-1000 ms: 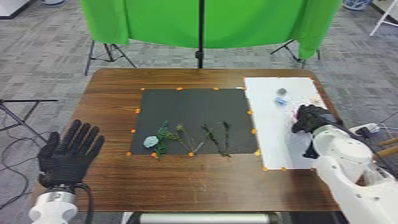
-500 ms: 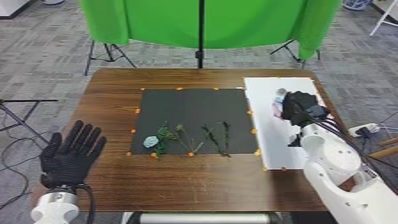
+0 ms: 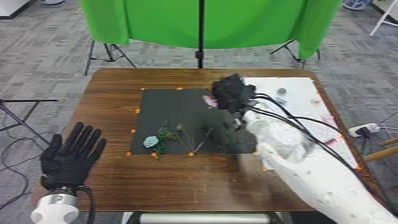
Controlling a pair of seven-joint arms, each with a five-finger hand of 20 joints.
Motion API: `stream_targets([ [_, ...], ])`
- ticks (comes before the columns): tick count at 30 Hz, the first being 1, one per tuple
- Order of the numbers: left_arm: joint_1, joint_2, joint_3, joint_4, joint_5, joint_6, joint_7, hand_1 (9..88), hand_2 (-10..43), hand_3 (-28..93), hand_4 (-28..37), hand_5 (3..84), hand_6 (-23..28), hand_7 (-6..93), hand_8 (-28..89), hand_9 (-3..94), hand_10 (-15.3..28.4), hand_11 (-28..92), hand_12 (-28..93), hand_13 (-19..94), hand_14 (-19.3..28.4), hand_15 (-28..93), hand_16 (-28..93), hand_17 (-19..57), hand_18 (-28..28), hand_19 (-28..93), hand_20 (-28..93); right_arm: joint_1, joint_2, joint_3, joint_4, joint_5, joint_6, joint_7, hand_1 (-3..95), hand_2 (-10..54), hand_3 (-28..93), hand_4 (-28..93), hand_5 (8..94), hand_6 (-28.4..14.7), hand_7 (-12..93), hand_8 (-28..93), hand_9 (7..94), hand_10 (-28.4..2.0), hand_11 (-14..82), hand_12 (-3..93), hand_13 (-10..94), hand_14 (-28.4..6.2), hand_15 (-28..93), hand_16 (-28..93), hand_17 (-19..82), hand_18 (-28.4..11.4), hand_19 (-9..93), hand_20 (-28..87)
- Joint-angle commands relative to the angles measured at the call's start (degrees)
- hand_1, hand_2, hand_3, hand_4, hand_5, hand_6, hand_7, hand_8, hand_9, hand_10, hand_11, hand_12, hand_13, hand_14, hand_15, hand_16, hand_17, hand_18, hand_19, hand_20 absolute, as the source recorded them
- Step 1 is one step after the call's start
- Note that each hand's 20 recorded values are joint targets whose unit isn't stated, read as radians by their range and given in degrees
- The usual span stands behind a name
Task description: Arrange flowers
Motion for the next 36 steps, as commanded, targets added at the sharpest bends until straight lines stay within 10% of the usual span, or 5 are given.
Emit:
stream_targets([
  [1,-2.55,1.18,2.01,1.08,-0.02,0.16,0.24,28.0,11.7,78,-28.3,45.2,10.2,10.3,-9,38.4,15.5,19,10,27,16.4,33,-7,-8.4,13.4,34,11,9.41,-11.77,-5.53,8.94,-7.00,-2.14,-7.10,58.3,-9.5,72,-28,81.0,-1.0,26,-1,87.6,-11.7,6.2,34.1,70,-7.7,41,38,32,-21.9,88,39],
  [18,-5.99,3.46,3.13,2.27,0.28,-2.06,-1.01,28.0,11.8,78,-28.3,45.1,10.1,10.2,-9,38.6,15.6,19,10,27,16.4,33,-7,-8.2,13.3,33,11,7.27,-22.41,-6.35,18.28,-17.88,-9.60,0.83,58.1,-9.5,72,-28,80.3,-0.7,27,-2,86.1,-11.2,5.9,33.7,69,-7.4,40,38,32,-22.2,87,40],
  [36,-6.34,2.54,3.65,2.65,-0.11,-1.52,-2.23,28.3,13.0,80,-28.2,45.4,10.2,10.7,-9,39.0,15.7,19,10,27,16.4,33,-7,-8.3,13.4,34,11,6.70,-23.00,-7.50,15.96,-13.79,-12.30,5.16,56.7,-9.5,74,-28,65.8,0.5,17,-14,73.2,-12.3,13.7,21.4,66,-7.7,41,36,31,-22.7,86,38],
])
